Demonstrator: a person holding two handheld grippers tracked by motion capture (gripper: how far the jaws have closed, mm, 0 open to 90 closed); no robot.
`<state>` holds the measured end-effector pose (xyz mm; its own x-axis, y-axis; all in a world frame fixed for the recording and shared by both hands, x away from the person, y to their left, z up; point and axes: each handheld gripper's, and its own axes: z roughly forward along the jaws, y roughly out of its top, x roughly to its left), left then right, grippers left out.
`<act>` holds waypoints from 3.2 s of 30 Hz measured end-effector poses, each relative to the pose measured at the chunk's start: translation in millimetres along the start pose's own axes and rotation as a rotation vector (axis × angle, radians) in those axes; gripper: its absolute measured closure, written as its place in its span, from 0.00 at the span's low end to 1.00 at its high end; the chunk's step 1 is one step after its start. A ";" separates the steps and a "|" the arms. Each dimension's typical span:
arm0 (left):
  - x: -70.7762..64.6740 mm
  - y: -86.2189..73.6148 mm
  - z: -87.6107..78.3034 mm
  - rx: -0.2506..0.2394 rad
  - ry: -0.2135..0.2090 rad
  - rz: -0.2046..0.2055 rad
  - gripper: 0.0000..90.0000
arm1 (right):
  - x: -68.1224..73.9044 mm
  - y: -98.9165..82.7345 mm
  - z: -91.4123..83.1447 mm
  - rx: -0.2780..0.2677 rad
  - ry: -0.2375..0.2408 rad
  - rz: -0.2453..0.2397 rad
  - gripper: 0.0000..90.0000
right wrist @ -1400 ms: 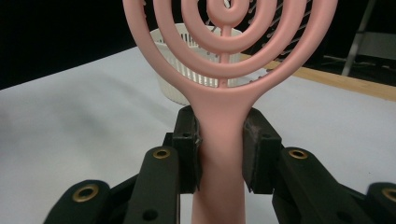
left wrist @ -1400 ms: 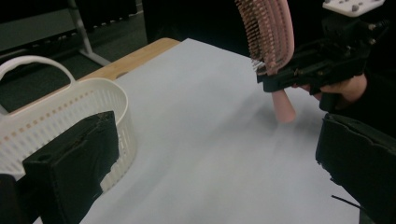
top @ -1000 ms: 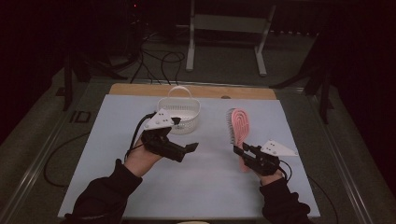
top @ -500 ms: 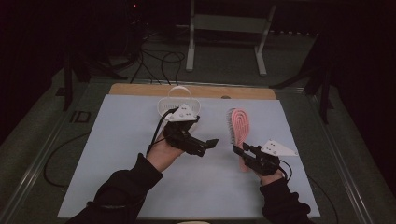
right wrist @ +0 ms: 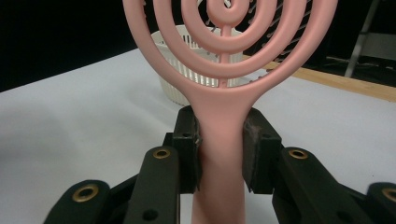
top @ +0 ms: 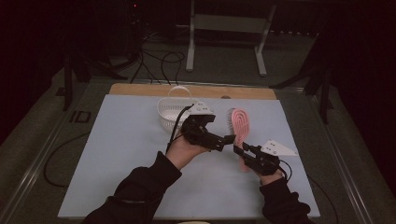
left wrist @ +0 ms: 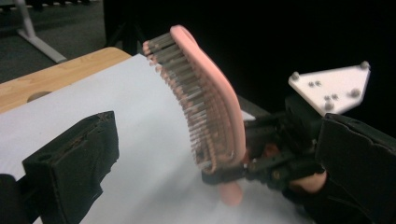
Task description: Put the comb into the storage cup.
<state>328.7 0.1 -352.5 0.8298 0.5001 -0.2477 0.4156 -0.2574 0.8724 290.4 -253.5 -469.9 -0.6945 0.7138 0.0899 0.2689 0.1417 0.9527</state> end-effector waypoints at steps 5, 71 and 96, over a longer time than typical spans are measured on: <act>-4.4 3.8 11.2 -0.021 0.008 -0.042 0.00 | 0.4 0.0 0.2 0.002 0.002 0.002 0.78; -15.6 13.9 48.3 -0.058 -0.019 -0.113 0.73 | 3.5 4.8 -1.7 -0.032 0.026 0.015 0.43; -6.9 29.9 20.9 -0.099 0.031 -0.022 0.73 | 1.9 -0.9 0.9 0.004 0.147 0.029 0.11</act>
<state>343.1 -28.3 -333.5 0.8082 0.5304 -0.2560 0.3937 -0.1634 0.9046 289.4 -251.6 -470.9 -0.7766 0.6097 0.1587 0.2922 0.1253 0.9481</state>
